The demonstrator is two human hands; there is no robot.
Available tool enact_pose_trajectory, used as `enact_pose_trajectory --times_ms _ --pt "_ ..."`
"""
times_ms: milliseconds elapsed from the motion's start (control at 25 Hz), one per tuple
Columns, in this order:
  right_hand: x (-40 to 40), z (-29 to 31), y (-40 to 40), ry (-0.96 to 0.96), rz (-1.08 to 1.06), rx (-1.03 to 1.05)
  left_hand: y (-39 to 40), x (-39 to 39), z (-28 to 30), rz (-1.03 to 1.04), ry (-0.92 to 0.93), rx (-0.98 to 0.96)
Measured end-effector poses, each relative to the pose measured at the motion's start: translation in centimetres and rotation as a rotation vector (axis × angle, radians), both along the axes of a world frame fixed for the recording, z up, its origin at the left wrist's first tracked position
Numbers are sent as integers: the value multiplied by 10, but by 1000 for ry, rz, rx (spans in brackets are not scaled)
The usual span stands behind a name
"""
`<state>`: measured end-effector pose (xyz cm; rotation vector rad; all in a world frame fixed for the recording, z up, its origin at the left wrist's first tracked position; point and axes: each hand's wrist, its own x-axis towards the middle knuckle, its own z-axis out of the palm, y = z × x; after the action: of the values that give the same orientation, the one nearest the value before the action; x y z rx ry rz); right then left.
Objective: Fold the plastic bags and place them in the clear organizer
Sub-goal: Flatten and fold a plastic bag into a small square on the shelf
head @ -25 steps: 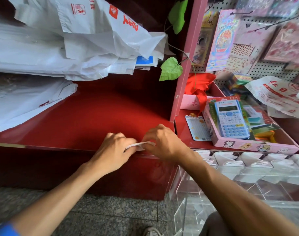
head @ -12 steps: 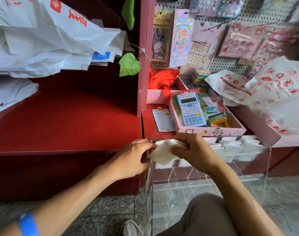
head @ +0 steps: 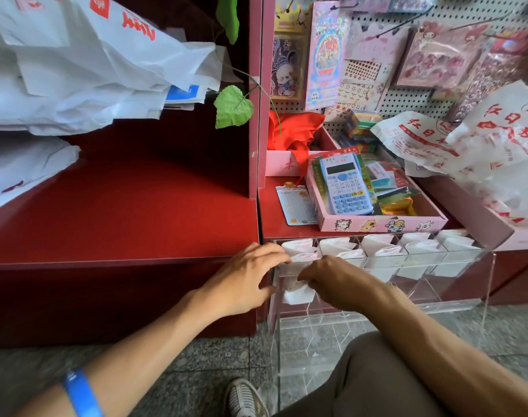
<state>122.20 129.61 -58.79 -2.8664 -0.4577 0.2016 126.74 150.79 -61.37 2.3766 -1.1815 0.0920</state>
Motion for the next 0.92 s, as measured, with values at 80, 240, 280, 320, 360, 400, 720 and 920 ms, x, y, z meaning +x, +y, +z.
enact_pose_trajectory --times_ms 80,240,280,320,360,400,720,920 --pt "3 1 6 -25 -14 -82 1 -1 -1 -3 0 0" --pt "1 6 16 -101 -43 -326 1 -2 0 -4 -6 -6" --pt "1 7 16 -105 -45 -360 0 -3 0 -5 -9 -10" --pt "0 8 16 -95 -58 -373 0 -3 1 -3 -10 -15" --pt "-1 8 15 -77 -76 -368 0 -3 1 0 -8 -21" --pt "-1 8 13 -61 -93 -349 -1 -2 2 4 -6 -27" --pt "3 6 -11 -287 -286 204 -5 10 5 71 22 -108" --pt "24 29 -36 -572 -384 230 -3 30 5 351 -100 -11"
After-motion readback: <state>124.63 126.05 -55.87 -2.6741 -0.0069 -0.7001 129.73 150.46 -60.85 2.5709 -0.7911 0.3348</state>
